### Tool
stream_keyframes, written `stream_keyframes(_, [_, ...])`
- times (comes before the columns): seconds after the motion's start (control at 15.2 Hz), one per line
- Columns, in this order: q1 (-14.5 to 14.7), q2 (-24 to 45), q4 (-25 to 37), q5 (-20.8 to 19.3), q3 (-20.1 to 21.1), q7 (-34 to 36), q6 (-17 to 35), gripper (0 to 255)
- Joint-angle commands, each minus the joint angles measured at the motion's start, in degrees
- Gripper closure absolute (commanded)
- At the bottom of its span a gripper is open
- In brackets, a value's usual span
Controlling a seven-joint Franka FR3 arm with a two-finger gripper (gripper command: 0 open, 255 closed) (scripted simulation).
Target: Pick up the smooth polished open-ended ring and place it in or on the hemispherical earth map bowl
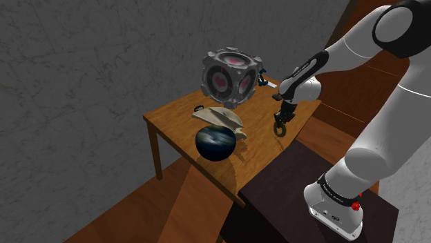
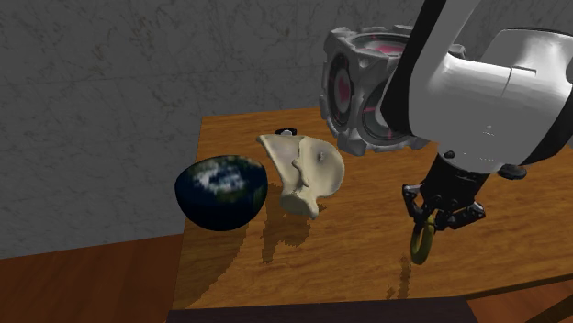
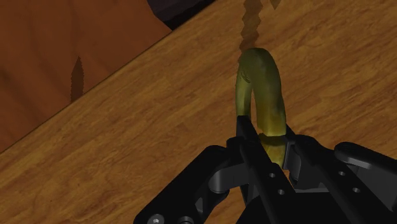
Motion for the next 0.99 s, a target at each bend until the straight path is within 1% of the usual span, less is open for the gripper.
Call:
stream_keyframes(0.0, [0.26,-1.7,0.05,-1.36,-0.49,1.03,-1.62,255])
stream_keyframes(0.46, [0.53,-7.72,0.25,-5.61,-1.45,4.16,-7.34,255])
stream_keyframes(0.92, [0.31,-13.14,1.2,-8.66,-1.51,6.49,-13.34,255])
